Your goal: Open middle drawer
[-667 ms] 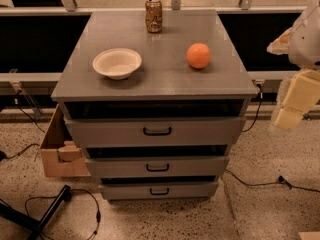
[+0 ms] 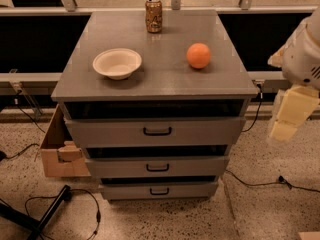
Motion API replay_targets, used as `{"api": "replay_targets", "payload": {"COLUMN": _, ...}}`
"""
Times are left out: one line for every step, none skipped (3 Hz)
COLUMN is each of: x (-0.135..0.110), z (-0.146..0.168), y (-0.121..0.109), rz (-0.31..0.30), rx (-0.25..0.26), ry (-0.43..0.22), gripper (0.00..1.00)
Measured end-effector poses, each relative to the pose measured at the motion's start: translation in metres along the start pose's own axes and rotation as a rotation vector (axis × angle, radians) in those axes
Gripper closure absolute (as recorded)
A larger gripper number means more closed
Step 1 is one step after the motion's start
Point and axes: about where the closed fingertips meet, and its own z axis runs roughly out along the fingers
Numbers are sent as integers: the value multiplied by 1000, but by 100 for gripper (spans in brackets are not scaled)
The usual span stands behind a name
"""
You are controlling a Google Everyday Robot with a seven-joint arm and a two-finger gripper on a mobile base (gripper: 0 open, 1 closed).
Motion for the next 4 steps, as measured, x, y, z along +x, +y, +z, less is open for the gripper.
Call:
{"api": "replay_targets", "payload": {"x": 22, "z": 42, "y": 19, "rz": 20, "rx": 11, "ry": 79, "gripper": 0}}
{"api": "replay_targets", "payload": {"x": 42, "z": 93, "y": 40, "rz": 5, "rx": 20, "ry": 121, "gripper": 0}}
{"api": "replay_targets", "payload": {"x": 54, "z": 148, "y": 56, "rz": -20, "rx": 14, "ry": 134, "gripper": 0}}
{"api": "replay_targets", "payload": {"x": 58, "z": 203, "y": 70, "rz": -57, "rx": 16, "ry": 124, "gripper": 0}}
